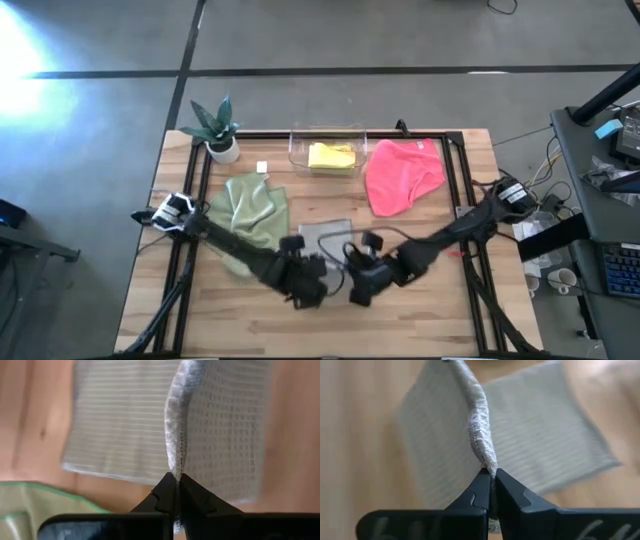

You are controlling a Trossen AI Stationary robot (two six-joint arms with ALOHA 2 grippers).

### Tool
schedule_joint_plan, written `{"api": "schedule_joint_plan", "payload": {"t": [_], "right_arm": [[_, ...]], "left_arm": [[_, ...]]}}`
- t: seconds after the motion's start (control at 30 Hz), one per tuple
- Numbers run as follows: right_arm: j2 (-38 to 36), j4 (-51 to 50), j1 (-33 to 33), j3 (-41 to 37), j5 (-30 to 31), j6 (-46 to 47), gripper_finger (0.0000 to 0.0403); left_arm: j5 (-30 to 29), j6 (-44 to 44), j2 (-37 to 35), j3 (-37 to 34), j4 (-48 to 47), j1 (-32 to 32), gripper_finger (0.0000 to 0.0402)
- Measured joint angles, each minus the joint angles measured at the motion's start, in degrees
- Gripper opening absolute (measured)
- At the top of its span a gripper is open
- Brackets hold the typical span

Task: Fold microfiber towels
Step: Fold the gray microfiber cloth

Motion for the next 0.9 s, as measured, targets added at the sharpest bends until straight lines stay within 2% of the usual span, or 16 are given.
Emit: {"api": "schedule_joint_plan", "payload": {"t": [0.1,0.43,0.67,0.8,0.9], "right_arm": [[0.2,-0.2,-3.7,-1.4,1.9,-0.1,0.0009],[0.2,1.8,-11.6,-4.9,2.1,-3.1,0.0009],[0.2,4.7,-14.1,-6.7,2.1,-4.6,0.0012],[0.2,4.5,-14.5,-6.7,2.1,-6.2,0.0029],[0.2,4.4,-14.6,-6.7,2.1,-6.5,0.0049]], "left_arm": [[0.0,0.0,0.0,-2.2,-0.2,3.5,0.0001],[-0.1,1.7,0.1,-5.6,-0.4,12.4,0.0001],[0.4,2.1,0.1,-6.0,-0.6,14.8,0.0001],[0.4,2.6,0.1,-6.1,-0.6,15.3,0.0007],[0.4,6.2,0.1,-6.1,0.0,15.3,0.0026]]}}
